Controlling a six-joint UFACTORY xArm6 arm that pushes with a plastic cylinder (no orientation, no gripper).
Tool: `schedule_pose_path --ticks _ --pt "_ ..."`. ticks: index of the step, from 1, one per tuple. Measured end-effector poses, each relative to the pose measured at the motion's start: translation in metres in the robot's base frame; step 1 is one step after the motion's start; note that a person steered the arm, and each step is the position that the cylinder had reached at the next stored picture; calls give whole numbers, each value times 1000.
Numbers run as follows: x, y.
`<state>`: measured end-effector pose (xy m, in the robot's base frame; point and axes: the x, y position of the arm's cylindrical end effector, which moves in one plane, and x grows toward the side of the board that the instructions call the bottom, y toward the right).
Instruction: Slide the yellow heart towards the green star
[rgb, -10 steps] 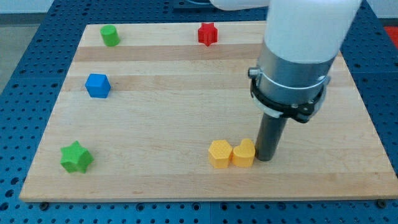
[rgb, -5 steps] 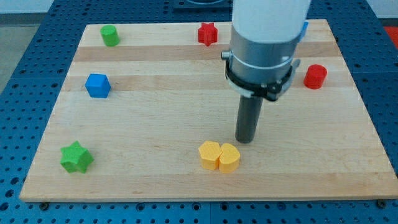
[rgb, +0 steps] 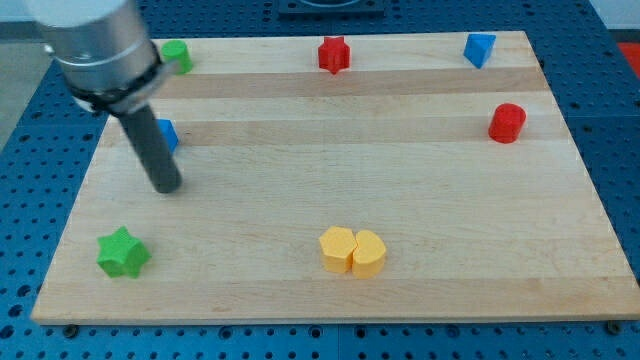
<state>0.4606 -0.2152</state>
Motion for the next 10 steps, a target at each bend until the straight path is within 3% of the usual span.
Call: schedule_pose_path --ticks 2,4,10 --pt "-47 -58" --pt "-70 -14" --pt "18 167"
